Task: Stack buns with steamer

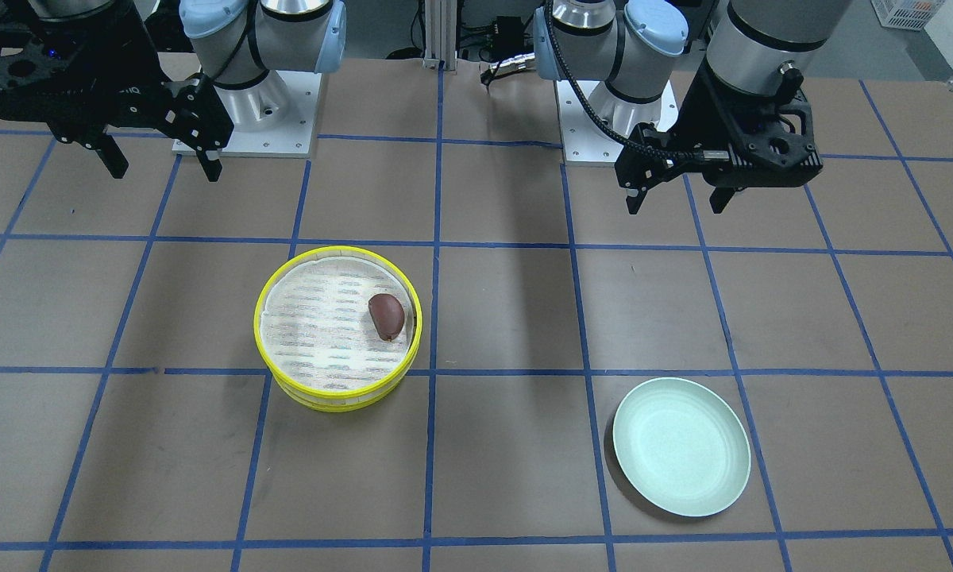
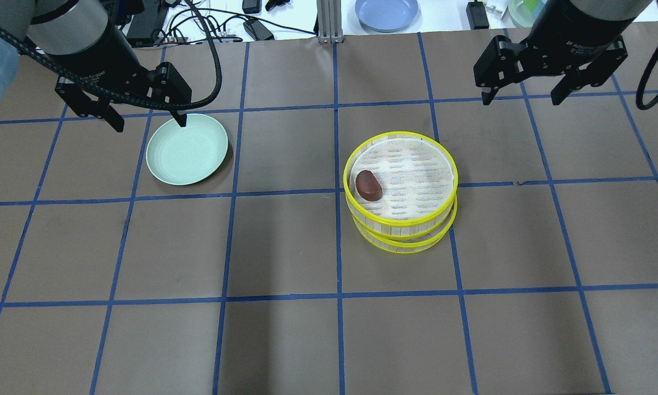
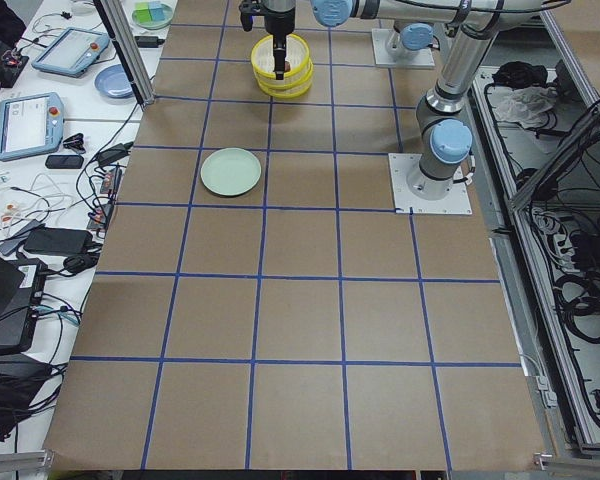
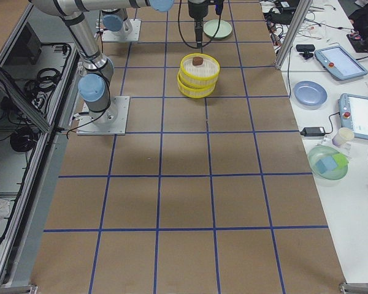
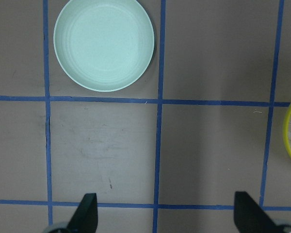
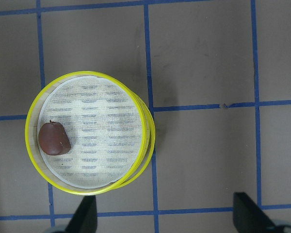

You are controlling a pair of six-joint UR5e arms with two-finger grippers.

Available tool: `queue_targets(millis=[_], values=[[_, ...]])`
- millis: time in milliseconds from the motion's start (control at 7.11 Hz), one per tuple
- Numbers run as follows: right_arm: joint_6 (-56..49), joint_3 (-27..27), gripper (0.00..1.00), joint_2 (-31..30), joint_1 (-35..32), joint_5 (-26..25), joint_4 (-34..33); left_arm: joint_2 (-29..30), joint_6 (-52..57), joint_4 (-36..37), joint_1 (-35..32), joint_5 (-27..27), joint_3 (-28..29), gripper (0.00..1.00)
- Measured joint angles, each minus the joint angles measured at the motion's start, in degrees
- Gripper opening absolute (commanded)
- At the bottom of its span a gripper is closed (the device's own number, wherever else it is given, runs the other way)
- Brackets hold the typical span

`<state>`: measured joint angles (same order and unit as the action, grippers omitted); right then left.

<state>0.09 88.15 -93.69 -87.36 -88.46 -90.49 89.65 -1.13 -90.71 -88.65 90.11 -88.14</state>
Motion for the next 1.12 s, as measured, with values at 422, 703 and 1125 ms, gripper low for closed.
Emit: queue_targets(millis=[422, 703, 1125], values=[[0.0, 0.1, 1.0, 0.0, 0.0, -0.1, -0.1, -0.2, 0.2, 0.2, 0.3, 0.5, -1.2, 1.0], [-0.1, 0.1, 1.0, 0.1, 0.0, 0.0, -0.4, -0.3, 0.4, 0.1, 0.6, 0.7, -1.3, 1.0], [-0.1, 0.1, 1.0, 0.2, 0.2, -0.2, -1.8, -0.3, 0.7, 0.0, 1.2, 0.8, -1.3, 1.0]])
